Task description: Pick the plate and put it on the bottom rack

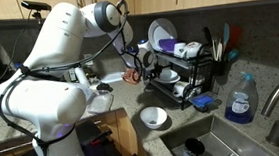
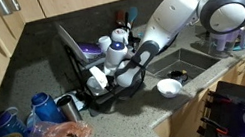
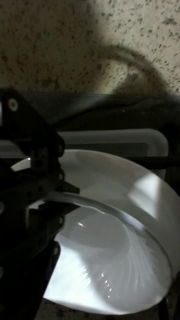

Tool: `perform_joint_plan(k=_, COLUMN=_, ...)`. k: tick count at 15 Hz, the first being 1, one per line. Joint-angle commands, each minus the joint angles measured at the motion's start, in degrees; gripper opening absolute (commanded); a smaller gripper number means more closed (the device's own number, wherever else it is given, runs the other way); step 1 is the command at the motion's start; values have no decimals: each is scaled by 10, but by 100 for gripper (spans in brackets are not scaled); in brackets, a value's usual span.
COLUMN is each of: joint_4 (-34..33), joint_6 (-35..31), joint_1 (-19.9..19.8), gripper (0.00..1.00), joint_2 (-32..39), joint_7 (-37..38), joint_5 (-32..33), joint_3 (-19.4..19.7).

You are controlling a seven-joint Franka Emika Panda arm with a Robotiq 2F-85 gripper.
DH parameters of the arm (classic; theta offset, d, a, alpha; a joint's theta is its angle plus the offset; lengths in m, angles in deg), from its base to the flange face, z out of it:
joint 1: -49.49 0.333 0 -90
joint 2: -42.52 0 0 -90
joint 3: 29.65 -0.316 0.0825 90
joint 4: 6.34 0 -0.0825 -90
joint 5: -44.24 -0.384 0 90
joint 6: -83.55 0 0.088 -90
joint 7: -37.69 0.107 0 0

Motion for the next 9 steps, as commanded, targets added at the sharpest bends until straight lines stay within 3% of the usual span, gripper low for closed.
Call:
perform_joint_plan(k=1, joint_4=11, joint_6=-18, joint_1=-4, gripper=2, joint_2=-6, joint_7=6, joint_5=-1, joint_3=-13)
perform_joint_plan(k=9, joint_4=6, joint_6=-20, joint_1=0, gripper=2, joint_2=4, joint_7=6, joint_5=1, joint_3=-11)
